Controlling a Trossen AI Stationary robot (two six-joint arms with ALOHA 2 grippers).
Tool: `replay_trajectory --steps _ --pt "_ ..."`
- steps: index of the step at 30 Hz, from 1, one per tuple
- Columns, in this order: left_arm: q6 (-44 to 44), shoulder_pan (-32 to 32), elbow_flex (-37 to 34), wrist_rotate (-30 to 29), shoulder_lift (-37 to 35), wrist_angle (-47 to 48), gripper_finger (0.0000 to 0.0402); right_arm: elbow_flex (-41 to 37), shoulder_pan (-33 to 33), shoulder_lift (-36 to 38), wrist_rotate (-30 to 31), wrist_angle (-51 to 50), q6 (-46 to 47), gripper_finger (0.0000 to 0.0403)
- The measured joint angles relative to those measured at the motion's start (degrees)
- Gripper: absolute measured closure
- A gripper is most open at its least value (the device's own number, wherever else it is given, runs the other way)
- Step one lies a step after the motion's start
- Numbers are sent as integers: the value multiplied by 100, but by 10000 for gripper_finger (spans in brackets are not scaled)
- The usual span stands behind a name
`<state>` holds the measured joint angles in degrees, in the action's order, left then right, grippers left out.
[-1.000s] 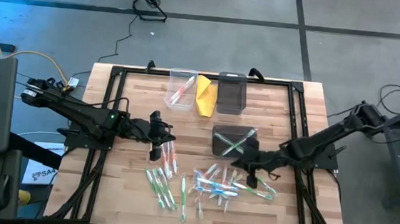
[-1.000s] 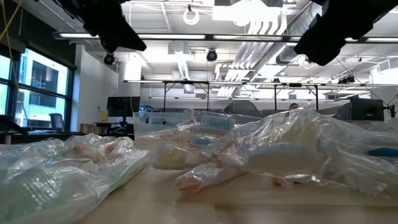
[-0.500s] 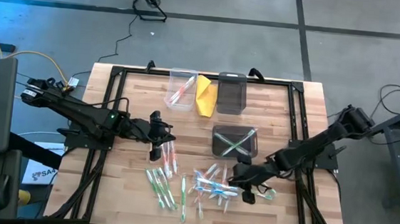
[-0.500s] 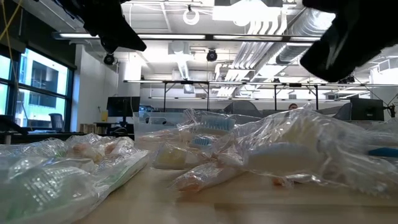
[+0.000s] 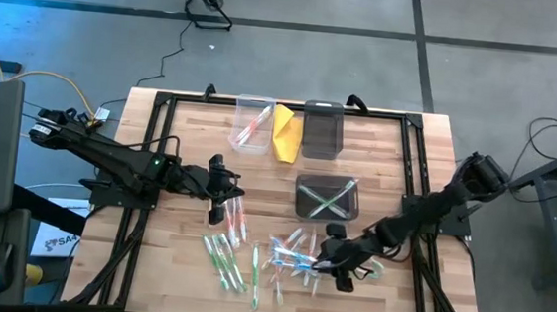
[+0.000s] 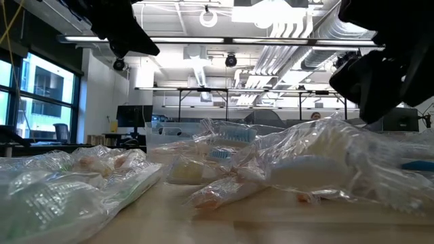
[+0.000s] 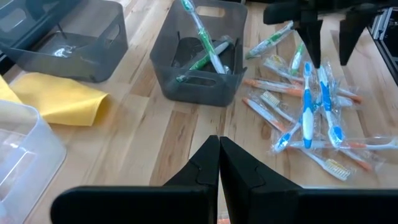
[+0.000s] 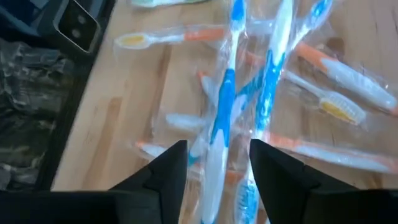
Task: Pick & Place Toothbrushes
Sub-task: Put the blue toothbrush into the top black transparent bin
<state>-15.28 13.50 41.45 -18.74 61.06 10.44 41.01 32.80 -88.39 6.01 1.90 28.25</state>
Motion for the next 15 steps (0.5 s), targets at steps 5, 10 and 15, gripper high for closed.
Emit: replay_trajectory --steps 5,10,15 --pt "-20 0 0 0 0 -2 391 -2 -22 -229 54 44 0 241" --pt "-20 0 -2 2 0 0 391 -2 -26 -429 117 85 5 242" --pt "-20 0 -2 2 0 -2 391 -2 -26 -501 95 128 48 243"
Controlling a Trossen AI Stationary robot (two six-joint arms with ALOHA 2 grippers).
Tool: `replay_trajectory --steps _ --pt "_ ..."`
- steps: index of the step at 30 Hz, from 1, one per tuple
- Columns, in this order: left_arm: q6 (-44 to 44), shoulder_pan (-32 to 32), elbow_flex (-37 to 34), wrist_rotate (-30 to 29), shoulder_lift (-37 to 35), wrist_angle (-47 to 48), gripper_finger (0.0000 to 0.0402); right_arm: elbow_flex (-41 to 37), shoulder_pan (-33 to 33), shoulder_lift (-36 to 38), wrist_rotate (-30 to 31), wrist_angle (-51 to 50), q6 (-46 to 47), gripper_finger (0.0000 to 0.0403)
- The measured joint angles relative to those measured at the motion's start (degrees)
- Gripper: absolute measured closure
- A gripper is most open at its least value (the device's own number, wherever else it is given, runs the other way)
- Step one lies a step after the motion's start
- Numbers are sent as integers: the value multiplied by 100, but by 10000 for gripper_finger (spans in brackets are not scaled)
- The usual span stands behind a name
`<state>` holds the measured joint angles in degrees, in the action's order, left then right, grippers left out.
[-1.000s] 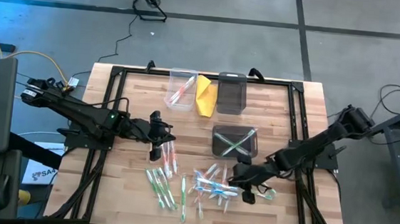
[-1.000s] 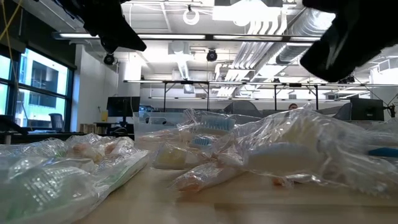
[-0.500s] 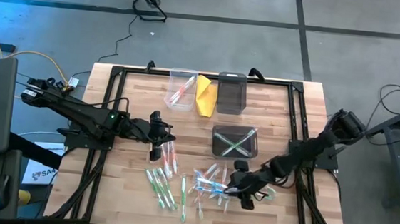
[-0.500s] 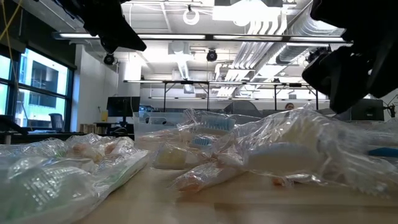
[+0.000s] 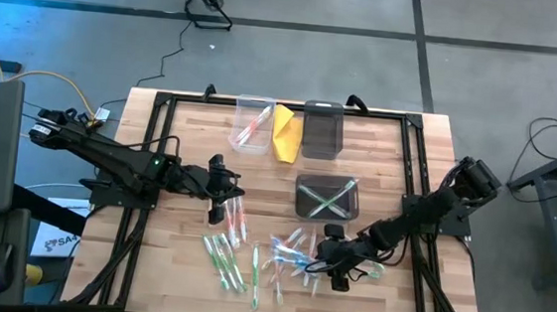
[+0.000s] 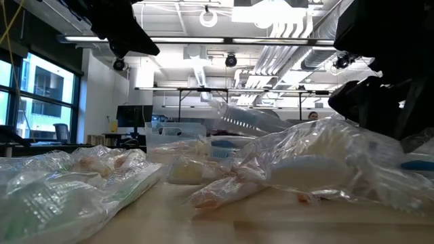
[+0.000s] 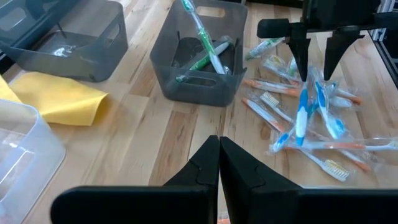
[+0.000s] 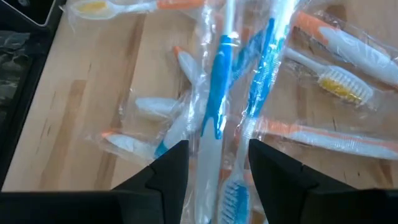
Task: Pick & Place Toothbrushes
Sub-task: Put the blue toothbrush into the top black transparent bin
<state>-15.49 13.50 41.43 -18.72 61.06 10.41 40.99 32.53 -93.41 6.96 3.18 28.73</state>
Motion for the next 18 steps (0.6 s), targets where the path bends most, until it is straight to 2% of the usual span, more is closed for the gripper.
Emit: replay_trajectory --steps 7,18 --pt "0 2 2 0 0 0 391 0 0 2 80 -5 7 266" --pt "0 2 2 2 0 2 391 0 0 2 210 7 11 379"
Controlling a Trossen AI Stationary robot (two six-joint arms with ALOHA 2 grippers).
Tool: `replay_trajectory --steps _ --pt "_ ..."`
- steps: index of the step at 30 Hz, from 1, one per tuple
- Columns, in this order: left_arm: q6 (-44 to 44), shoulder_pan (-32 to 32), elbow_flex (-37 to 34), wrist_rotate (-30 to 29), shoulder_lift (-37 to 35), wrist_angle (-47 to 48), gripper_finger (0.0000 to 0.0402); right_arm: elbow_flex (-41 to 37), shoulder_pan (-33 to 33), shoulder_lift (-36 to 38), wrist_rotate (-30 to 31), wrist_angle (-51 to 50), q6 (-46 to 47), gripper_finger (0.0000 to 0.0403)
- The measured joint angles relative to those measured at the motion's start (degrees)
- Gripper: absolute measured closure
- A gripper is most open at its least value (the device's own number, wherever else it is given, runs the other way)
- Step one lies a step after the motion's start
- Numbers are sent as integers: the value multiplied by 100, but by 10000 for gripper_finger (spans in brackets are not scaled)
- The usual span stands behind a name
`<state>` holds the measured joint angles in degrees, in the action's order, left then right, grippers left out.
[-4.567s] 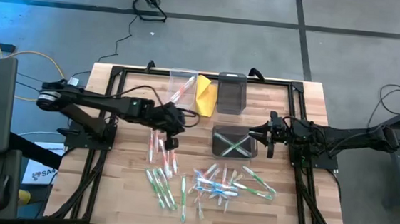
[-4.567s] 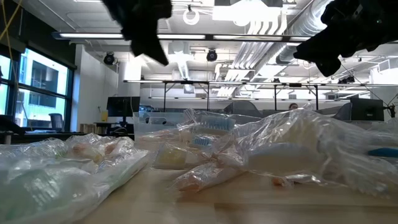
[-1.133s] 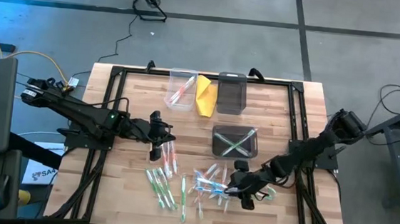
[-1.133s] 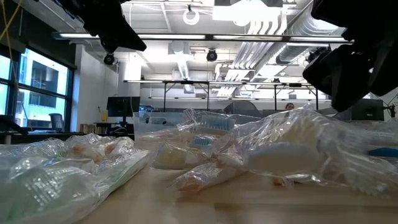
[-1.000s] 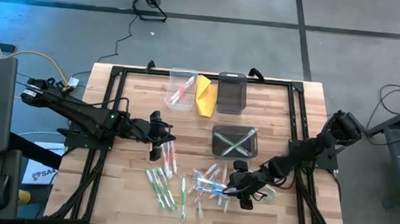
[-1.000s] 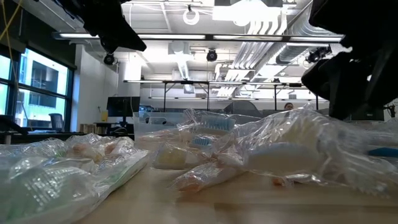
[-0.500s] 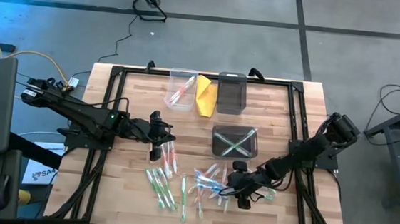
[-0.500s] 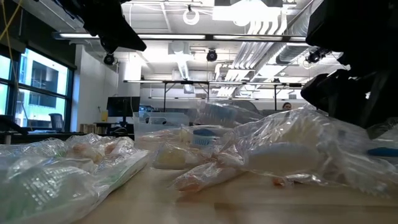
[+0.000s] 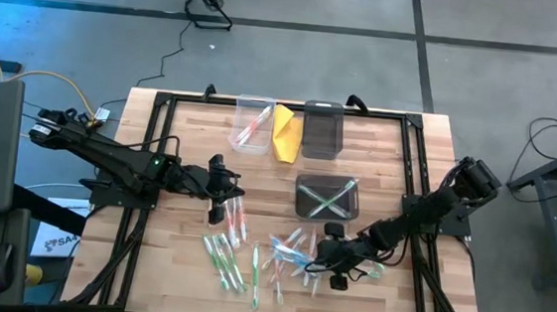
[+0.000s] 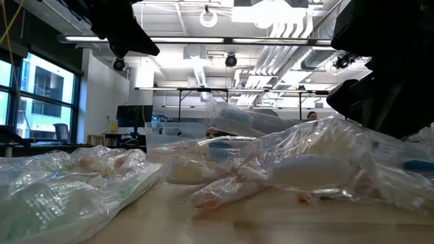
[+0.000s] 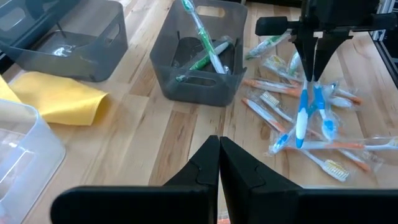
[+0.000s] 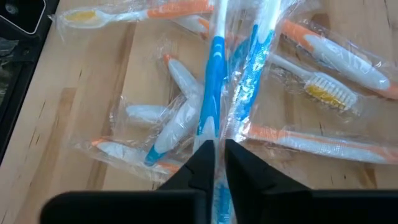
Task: Pick & Place Toothbrushes
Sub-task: Put the blue toothbrush into the top black transparent bin
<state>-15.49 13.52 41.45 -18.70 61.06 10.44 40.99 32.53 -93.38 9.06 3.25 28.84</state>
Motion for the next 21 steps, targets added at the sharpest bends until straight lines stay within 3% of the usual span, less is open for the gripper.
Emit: replay_trajectory --steps 9,21 --pt "0 0 0 0 0 0 391 0 0 47 23 50 -21 400" --pt "0 0 0 2 0 11 391 0 -119 946 927 -231 -511 400"
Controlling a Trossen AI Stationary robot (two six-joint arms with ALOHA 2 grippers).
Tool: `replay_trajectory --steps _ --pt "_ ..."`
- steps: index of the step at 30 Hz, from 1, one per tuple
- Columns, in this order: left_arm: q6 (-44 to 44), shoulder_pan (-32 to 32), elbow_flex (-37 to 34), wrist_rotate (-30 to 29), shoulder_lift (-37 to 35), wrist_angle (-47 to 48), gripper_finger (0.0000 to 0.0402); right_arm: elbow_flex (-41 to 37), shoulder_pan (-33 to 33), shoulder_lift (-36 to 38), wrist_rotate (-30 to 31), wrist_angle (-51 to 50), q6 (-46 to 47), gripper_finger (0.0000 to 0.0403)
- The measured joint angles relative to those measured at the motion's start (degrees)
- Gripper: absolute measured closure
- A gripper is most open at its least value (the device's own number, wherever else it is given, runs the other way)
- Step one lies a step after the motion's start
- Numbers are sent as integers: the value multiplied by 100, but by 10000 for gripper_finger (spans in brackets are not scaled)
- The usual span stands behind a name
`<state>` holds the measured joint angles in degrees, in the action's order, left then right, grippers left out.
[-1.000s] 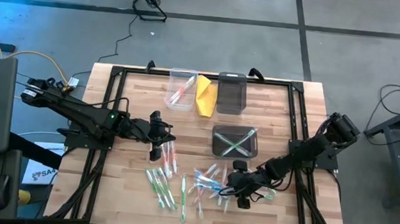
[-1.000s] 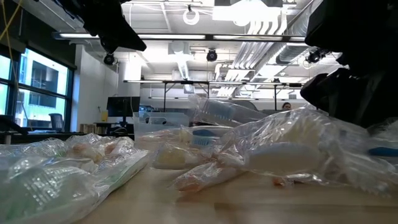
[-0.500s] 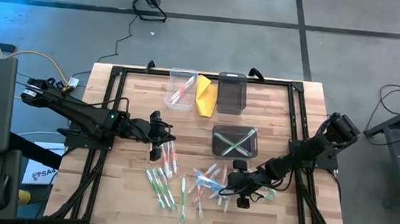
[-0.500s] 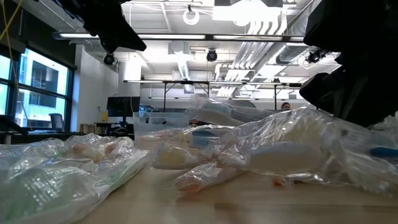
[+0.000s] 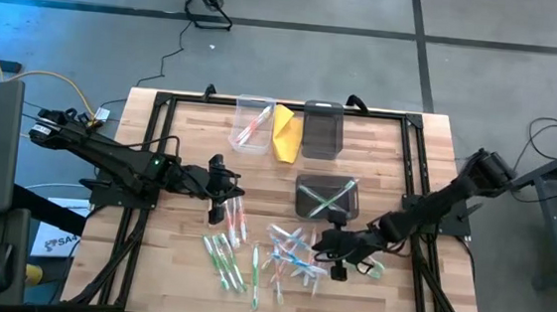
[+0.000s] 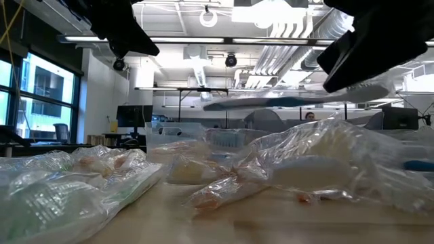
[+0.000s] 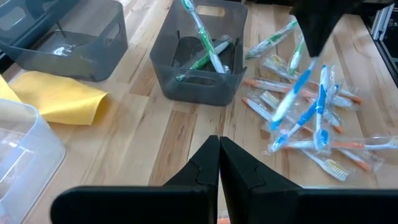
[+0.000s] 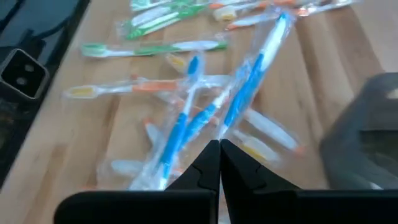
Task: Pick & Place Toothbrushes
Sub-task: Put the blue toothbrush into the top black transparent bin
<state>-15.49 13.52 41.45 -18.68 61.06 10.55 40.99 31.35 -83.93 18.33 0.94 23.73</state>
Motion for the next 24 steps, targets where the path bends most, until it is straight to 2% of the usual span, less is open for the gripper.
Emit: replay_trajectory --steps 5,12,18,24 --pt "0 0 0 0 0 0 391 0 -43 322 324 -119 -160 400" --pt "0 0 0 0 0 0 391 0 -364 1143 591 -257 -495 401" --pt "0 0 0 0 0 -4 391 1 -927 1810 881 -459 -758 401" --pt "0 0 0 -2 0 -9 391 1 -1732 2130 881 -496 -976 401"
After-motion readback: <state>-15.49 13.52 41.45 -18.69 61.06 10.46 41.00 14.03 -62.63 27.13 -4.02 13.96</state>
